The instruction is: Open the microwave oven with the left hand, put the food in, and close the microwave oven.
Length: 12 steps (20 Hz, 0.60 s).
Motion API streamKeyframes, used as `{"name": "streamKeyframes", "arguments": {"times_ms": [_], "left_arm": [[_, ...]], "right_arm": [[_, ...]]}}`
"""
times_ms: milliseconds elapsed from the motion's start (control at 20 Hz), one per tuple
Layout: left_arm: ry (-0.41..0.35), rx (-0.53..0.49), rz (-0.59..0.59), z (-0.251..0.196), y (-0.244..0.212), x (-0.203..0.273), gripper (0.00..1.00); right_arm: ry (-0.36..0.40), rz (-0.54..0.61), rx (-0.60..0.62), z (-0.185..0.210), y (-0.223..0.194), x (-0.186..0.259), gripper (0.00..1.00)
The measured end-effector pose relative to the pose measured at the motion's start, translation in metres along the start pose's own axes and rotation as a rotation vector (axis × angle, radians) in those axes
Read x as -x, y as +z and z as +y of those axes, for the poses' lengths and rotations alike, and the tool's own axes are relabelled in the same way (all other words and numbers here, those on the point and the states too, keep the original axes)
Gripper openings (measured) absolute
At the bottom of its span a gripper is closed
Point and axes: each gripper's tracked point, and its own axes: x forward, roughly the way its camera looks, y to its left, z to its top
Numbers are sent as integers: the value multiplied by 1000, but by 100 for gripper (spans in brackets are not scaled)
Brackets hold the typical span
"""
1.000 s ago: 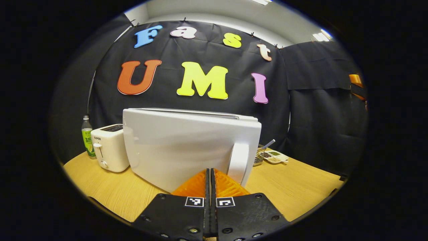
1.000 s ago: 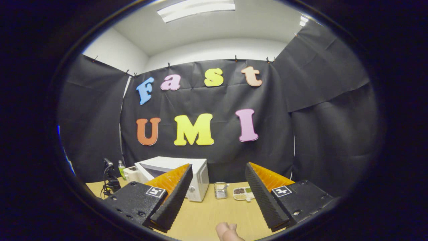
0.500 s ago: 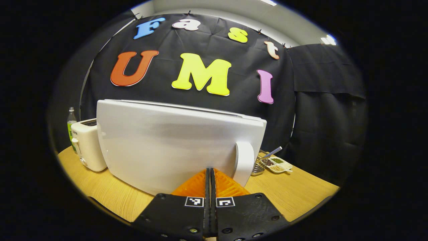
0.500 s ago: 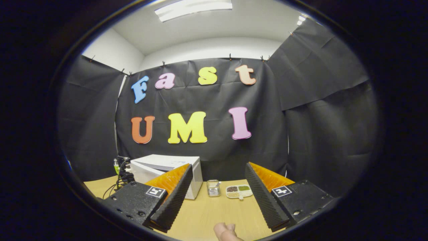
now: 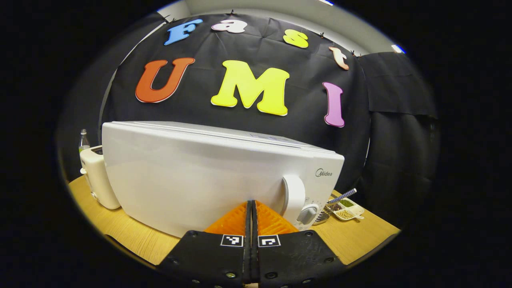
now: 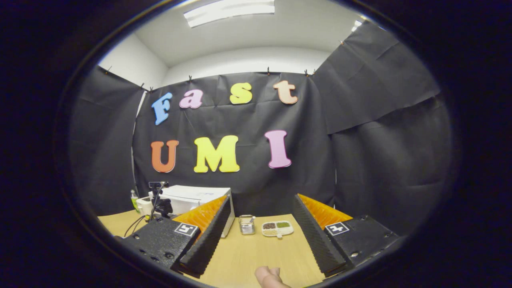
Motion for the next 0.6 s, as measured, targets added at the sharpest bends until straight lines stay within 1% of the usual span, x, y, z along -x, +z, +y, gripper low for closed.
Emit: {"name": "streamKeyframes", "arguments": {"times_ms": [50,100,150,200,250,300,350,450,600], "left_arm": [[6,-12,1,1,-1,0,0],[8,-16,0,1,-1,0,0],[6,-11,0,1,0,-1,0],[6,2,2,2,0,-9,0],[8,38,79,2,-14,-8,0],[19,50,24,2,1,-11,0],[24,39,63,2,-6,-11,0],[43,-8,59,3,-4,-9,0],[37,-8,94,0,-11,0,0]], "right_arm": [[-1,3,-3,-2,-1,1,91],[-8,8,-4,-5,-2,1,100],[-18,11,-7,-8,-2,3,100],[-25,11,-12,-9,-2,4,91],[-27,15,-16,-8,-1,5,100],[-26,18,-20,-5,-1,8,100],[-24,16,-23,-3,0,11,100],[-26,22,-17,1,0,16,100],[-23,27,-20,6,1,24,100]]}}
